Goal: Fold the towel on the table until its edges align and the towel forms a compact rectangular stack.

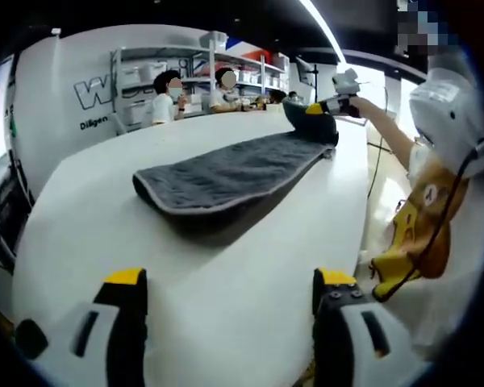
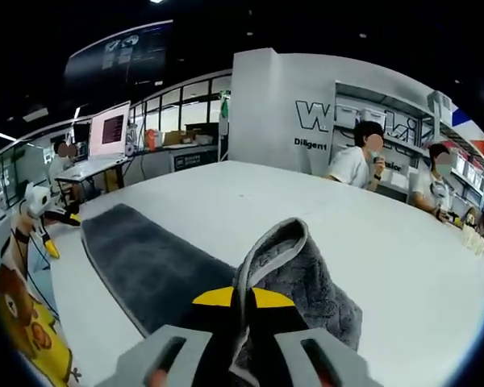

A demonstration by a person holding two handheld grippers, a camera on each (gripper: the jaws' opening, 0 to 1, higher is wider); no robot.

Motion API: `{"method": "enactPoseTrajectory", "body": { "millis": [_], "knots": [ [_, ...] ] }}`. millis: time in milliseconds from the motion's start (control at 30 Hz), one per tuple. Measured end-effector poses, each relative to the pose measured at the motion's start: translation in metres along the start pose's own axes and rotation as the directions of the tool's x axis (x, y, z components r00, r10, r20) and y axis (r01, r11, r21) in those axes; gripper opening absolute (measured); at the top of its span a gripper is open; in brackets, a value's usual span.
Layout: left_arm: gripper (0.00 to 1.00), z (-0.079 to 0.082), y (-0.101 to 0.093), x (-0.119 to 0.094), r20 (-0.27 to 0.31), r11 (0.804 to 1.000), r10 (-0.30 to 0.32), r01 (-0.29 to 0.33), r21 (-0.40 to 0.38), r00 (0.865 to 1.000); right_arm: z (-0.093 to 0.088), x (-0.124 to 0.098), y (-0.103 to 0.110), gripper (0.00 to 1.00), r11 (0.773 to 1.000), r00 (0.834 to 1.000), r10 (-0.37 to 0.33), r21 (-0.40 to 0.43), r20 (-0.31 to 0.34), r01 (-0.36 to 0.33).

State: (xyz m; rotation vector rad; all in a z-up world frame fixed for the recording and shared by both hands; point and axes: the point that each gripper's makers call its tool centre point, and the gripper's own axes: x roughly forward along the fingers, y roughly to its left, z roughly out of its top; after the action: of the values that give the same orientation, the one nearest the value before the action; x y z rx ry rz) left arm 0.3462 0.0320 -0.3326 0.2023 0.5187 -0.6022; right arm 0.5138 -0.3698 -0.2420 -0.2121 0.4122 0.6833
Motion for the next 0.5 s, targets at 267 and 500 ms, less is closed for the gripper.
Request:
{"method": "enactPoseTrajectory", "body": {
  "millis": [267,500],
  "knots": [
    [0.89,-0.002,0.002,-0.002,0.004,1.000,0.002,-0.002,-0.005,1.000,0.005,0.007,0.010,0.06,1.000,1.000,0.021,-0.009,0.001,-0.021],
    [0.89,-0.003,0.003,-0.002,0.007,1.000,0.001,-0.001,-0.008,1.000,0.011,0.016,0.025,0.06,0.998,0.998,0.055,-0.021,0.007,-0.054]
  ]
}}
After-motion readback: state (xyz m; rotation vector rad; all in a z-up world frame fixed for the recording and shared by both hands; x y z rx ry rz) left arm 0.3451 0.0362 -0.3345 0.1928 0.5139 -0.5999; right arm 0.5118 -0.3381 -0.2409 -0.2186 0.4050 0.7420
